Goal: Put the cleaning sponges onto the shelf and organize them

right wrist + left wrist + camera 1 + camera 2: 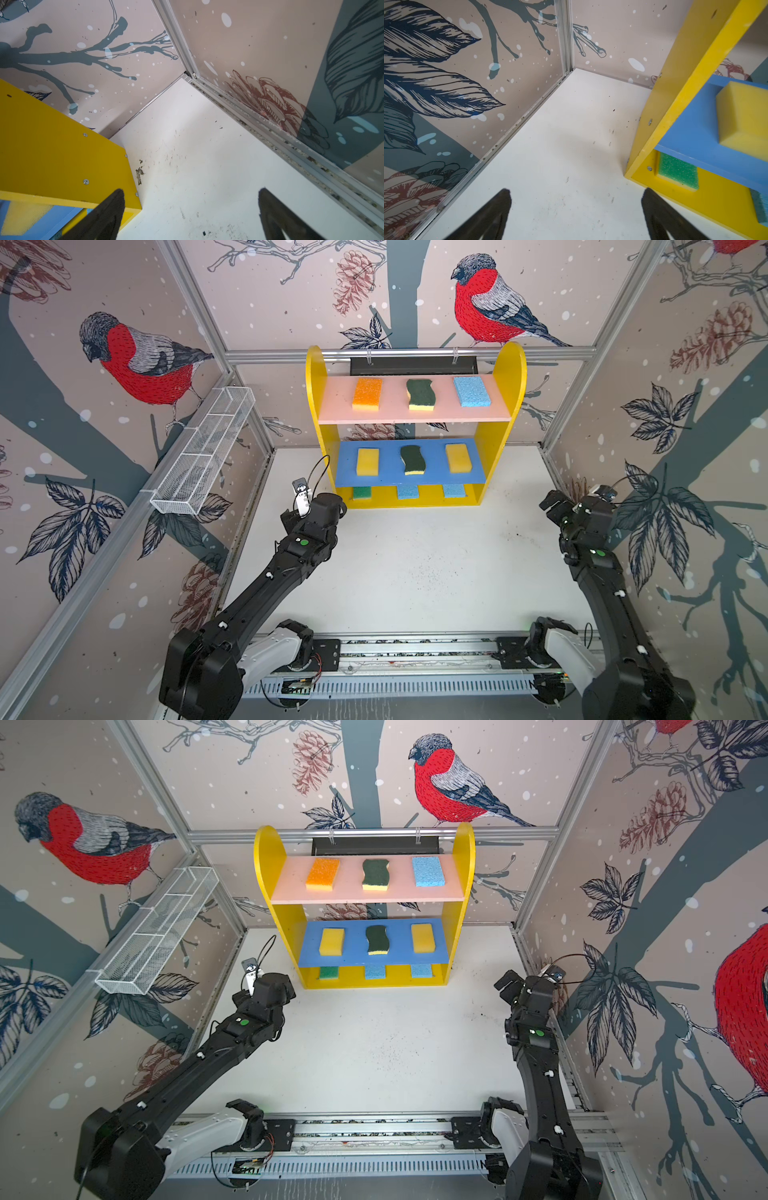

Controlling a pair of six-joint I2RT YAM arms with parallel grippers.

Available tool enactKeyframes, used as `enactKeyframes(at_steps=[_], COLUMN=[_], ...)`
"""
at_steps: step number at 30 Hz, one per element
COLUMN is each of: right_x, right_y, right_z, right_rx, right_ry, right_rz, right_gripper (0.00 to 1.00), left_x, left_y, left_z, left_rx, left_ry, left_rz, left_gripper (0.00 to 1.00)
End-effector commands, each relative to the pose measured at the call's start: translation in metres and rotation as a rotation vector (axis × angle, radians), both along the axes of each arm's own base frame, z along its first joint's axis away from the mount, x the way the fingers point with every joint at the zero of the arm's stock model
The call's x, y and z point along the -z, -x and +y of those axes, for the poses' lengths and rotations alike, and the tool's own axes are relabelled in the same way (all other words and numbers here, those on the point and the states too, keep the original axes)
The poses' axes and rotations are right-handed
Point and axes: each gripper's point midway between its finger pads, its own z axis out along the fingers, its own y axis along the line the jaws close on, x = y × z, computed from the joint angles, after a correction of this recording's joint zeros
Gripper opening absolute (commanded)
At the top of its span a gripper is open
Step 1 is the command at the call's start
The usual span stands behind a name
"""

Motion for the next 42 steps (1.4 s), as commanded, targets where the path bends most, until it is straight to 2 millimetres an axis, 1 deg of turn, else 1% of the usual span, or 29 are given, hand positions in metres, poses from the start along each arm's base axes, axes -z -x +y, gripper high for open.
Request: enactKeyframes(at_steps=[1,6,10,13,16,21,23,27,32,37,42], right_x=[-0.008,-0.001,0.003,0.011,0.024,0.037,0.041,0.05,0.053,0.051,0.054], right_y=[-0.005,-0.006,-0.009,-0.013,-0.015,-0.016,-0.017,-0.021,-0.024,-0.021,-0.025], right_z=[-0.004,-0.008,-0.009,-0.011,-0.013,-0.015,-0.014,-0.014,-0.015,-0.013,-0.001], right_rx=[-0.001,0.014,0.017,0.021,0.03,0.039,0.031,0.019,0.012,0.008,-0.029], right_ry=[0.018,0.028,0.037,0.036,0.038,0.053,0.049,0.068,0.098,0.127,0.183], right_rz=[-0.044,-0.034,-0.057,-0.069,-0.072,-0.109,-0.124,-0.113,-0.138,-0.2,-0.213], right_gripper=[1.0,1.0,1.0,1.0,1.0,1.0,1.0,1.0,1.0,1.0,1.0], left_x=[-0.008,-0.001,0.006,0.011,0.021,0.026,0.027,0.023,0.027,0.036,0.046], left_y=[-0.01,-0.018,-0.022,-0.028,-0.028,-0.027,-0.026,-0.023,-0.023,-0.027,-0.036], left_z=[0.002,0.007,0.015,0.018,0.028,0.044,0.047,0.046,0.048,0.051,0.045], left_rx=[0.001,0.001,-0.029,-0.003,-0.006,-0.015,-0.007,0.027,0.034,0.041,0.09], left_ry=[-0.029,-0.035,-0.04,-0.057,-0.059,-0.078,-0.098,-0.128,-0.174,-0.161,-0.139], left_rz=[-0.054,-0.072,-0.075,-0.087,-0.125,-0.2,-0.227,-0.307,-0.324,-0.317,-0.308], left_gripper=[0.98,0.98,0.98,0.98,0.98,0.98,0.98,0.98,0.98,0.98,0.98])
